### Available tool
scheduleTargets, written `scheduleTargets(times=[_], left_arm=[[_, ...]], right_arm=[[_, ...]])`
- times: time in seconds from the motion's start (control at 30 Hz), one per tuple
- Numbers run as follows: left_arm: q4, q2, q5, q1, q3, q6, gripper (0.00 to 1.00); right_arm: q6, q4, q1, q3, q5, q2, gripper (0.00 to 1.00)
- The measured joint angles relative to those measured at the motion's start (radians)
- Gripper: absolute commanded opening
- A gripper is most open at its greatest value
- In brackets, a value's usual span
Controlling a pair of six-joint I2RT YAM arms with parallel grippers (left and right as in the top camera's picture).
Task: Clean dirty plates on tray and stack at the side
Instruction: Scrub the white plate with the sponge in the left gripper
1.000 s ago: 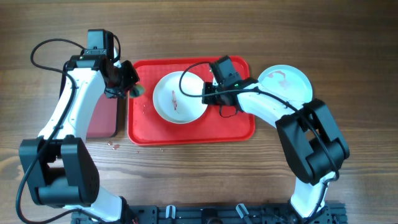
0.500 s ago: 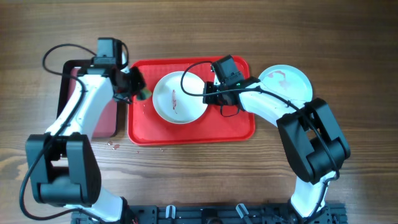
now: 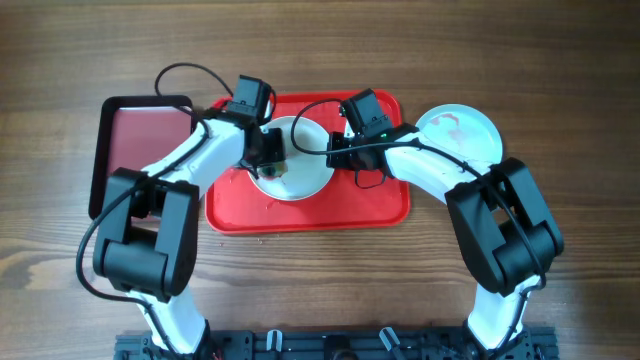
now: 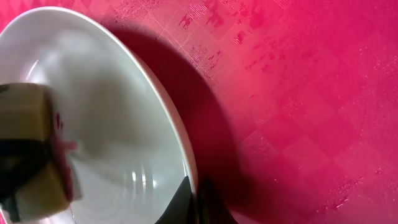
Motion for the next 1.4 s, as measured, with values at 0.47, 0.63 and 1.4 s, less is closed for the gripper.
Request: scheduleTargets(times=[0.47,0.63,1.4], left_arm=[[0.191,0.025,-0.119,-0.082,0.0,0.012,0.04],[0.174,0.026,-0.2,-0.063,0.002,0.012,0.04],[-0.118,0.014,0.108,-0.089,0.019,0.162,0.04]], right_arm=[[0.003,0.0,-0.002,0.0,0.0,0.0,0.05],[0.003,0.001,-0.002,0.0,-0.003,0.0,0.04],[-0.015,0.006,0.001,0.0,-0.02,0.001,0.04]])
